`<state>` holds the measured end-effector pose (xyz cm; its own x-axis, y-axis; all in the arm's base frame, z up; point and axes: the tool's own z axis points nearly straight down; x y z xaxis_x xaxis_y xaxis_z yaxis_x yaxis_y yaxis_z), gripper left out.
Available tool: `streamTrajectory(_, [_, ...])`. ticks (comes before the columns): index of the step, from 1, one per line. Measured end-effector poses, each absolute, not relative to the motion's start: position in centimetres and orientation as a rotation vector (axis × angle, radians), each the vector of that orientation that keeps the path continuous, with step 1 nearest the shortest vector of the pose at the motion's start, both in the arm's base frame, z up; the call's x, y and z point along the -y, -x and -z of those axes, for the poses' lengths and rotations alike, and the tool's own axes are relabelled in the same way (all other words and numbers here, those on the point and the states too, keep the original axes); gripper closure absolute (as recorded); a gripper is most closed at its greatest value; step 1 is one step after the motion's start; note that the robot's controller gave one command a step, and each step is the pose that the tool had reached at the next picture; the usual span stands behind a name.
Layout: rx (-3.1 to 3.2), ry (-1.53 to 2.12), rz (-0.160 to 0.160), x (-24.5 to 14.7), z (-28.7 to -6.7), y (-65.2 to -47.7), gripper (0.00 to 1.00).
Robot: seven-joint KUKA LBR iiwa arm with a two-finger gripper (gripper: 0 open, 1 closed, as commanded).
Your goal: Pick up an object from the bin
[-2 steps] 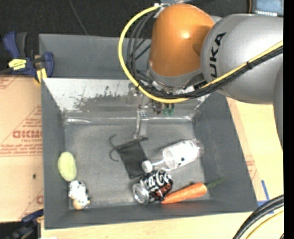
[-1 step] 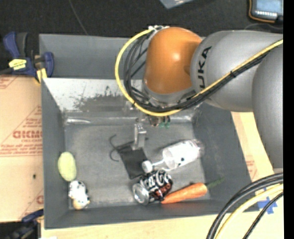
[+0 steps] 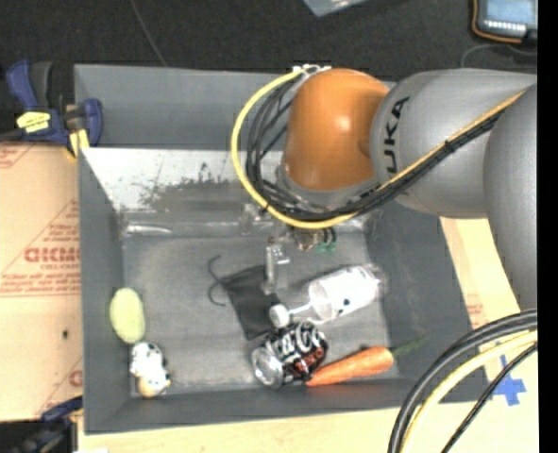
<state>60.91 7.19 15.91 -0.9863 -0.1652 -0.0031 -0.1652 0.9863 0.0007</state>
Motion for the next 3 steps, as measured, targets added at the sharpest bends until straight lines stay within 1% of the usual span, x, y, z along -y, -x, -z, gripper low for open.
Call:
streamTrajectory(1, [-3.068,0.619,0.002,-7.7,-16.1,-61.4,0.0])
streamTrajectory(2, [-3.005,0.865,0.002,-8.3,-10.3,-61.9,0.0])
streamTrajectory(3, [-2.842,1.298,0.008,-9.1,-7.3,-61.7,1.0])
